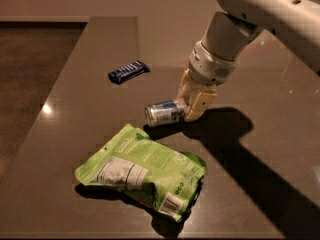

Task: Move redbull can near green rice chip bag

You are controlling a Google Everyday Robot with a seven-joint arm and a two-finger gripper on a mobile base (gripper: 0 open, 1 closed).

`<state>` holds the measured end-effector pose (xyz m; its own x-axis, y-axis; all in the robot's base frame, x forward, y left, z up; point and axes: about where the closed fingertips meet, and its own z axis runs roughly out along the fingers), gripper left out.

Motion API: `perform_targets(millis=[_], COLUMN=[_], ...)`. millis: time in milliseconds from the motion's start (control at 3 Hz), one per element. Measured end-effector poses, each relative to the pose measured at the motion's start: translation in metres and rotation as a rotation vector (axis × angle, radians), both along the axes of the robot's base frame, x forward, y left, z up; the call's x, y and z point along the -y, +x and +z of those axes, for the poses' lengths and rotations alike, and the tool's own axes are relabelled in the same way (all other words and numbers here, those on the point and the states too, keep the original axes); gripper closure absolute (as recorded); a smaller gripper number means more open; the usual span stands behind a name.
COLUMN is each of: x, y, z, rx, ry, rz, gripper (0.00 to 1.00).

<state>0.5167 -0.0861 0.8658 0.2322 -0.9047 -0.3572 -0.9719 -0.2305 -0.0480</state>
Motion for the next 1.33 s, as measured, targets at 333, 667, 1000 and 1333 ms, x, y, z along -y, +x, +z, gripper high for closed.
perform_targets(millis=[333,667,1000,1333], x=[-0.0044,-0.0057,-0.0043,-0.0061], y=[-0.0042,-0.0061,-0.0075,-0.0058], z=[-0.0065,-0.0102,-0.0112,-0.0119], rx=[-0.018,-0.031,-0.036,-0.03], ry=[-0.017,-0.034,-0.044,-0.041], rz=[0.005,0.004,-0.002,-0.003], gripper=[0.61,0.37,0.14,0.0])
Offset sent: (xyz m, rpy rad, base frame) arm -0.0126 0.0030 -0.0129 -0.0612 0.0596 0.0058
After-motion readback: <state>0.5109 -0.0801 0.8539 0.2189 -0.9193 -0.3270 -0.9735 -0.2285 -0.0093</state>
